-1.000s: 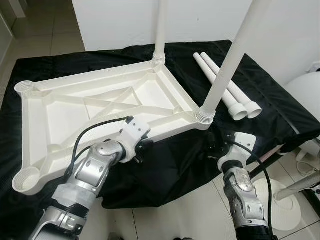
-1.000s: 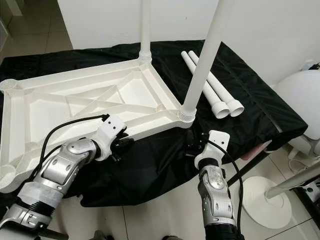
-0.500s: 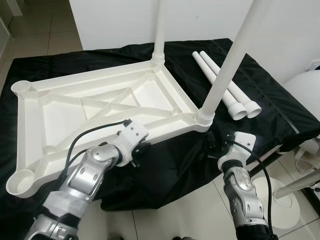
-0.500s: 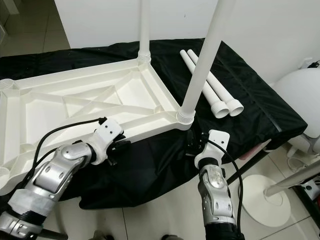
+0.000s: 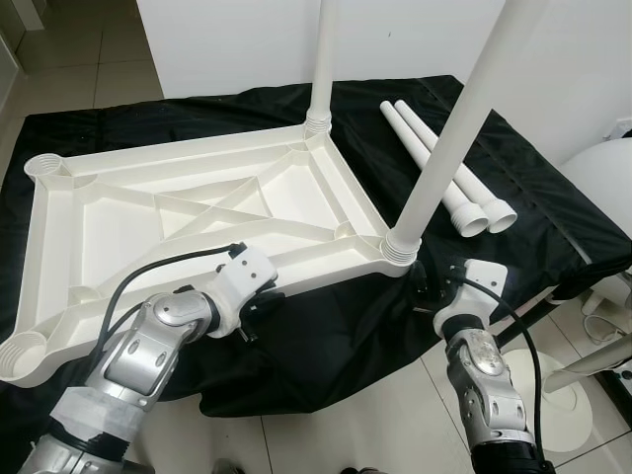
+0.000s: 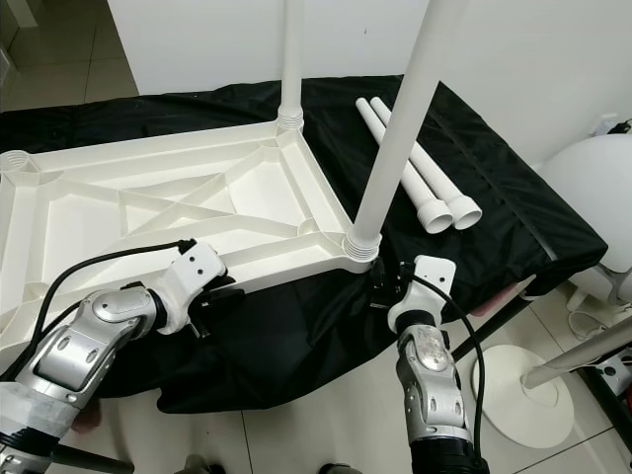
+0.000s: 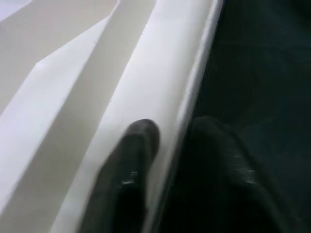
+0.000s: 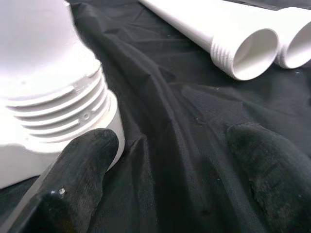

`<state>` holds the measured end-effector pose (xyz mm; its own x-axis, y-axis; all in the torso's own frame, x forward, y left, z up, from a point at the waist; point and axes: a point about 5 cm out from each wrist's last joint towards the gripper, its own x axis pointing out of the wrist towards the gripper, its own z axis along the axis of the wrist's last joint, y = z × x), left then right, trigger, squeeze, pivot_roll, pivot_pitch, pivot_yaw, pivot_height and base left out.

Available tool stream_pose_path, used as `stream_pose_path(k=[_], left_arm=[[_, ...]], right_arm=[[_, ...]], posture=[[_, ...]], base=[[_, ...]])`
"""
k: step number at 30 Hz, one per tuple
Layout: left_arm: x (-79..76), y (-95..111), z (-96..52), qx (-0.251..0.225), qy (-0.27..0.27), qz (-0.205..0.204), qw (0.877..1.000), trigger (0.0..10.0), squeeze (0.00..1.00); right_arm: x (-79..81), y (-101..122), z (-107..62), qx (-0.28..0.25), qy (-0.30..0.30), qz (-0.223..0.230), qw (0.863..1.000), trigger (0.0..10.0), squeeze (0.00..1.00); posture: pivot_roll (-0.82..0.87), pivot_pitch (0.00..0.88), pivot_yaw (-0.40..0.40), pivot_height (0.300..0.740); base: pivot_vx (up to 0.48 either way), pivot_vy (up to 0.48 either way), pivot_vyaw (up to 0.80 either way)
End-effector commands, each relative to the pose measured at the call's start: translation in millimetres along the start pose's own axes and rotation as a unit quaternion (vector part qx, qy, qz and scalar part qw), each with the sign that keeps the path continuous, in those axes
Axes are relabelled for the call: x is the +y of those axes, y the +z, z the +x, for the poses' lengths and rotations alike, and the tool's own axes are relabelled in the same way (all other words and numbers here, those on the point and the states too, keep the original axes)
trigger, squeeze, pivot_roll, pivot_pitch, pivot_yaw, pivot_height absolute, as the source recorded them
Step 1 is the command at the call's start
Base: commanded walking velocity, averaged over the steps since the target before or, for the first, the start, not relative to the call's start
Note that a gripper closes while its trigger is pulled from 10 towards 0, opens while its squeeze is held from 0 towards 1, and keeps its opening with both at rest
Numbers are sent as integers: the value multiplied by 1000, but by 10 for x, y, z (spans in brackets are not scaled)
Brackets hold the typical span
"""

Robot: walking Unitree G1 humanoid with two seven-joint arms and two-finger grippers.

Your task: Building children table

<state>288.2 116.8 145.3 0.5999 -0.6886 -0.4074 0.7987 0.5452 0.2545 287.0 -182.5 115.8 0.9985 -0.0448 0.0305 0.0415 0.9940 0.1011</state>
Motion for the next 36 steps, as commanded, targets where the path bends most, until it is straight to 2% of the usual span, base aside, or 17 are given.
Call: stream_pose_path(k=[1,3,4,6,7,9,13,19,20,25,29,33,36], left_arm=[[-131,41,25,-11,-61,-5,998,10000,1000],[-147,56,23,-15,-68,-5,998,10000,1000],[-169,90,18,-22,-72,6,997,10000,941],[-177,112,16,-28,-74,10,997,10000,941],[-189,150,5,-41,-80,11,996,10000,0],[-196,175,-3,-50,-84,10,995,10000,0],[-196,357,-48,-107,-99,-17,989,10000,0],[-181,475,-44,-139,-99,-34,985,10000,0],[-168,553,14,-155,-89,-40,983,10000,0],[-137,616,93,-165,-61,-29,984,10000,0],[-103,709,191,-180,-29,-44,982,10000,0],[-107,734,203,-185,-27,-49,981,10000,0],[-145,819,245,-196,-29,-70,978,10000,0]], right_arm=[[82,-49,-29,13,31,5,999,10000,0],[86,-52,-40,14,39,4,999,10000,0],[81,-50,-81,13,60,-1,998,10000,600],[76,-47,-95,12,68,-4,998,10000,600],[68,-40,-115,10,78,-3,997,10000,1000],[62,-35,-126,10,85,-2,996,10000,1000],[50,52,-191,-9,135,-10,991,10000,1000],[-4,120,-188,-17,154,-25,988,10000,1000],[-20,223,-159,-35,184,-35,982,10000,0],[-37,322,-110,-54,204,-38,977,10000,0],[-52,417,6,-72,208,-52,974,10000,0],[-42,441,37,-76,211,-56,973,10000,0],[-19,514,218,-84,212,-58,972,10000,0]], posture=[[1,108,-14,740],[1,108,-14,740],[1,108,-14,740],[1,108,-14,740],[1,108,-14,740],[1,108,-14,740],[0,107,-9,740],[-6,106,0,740],[-10,106,6,740],[-10,107,7,740],[-11,110,8,740],[-10,109,6,740],[-2,108,-5,740]], base=[[0,0,0],[0,0,0],[0,0,0],[0,0,0],[0,0,0],[0,0,0],[0,0,0],[0,0,0],[0,0,0],[0,0,0],[0,0,0],[0,0,0],[0,0,0]])
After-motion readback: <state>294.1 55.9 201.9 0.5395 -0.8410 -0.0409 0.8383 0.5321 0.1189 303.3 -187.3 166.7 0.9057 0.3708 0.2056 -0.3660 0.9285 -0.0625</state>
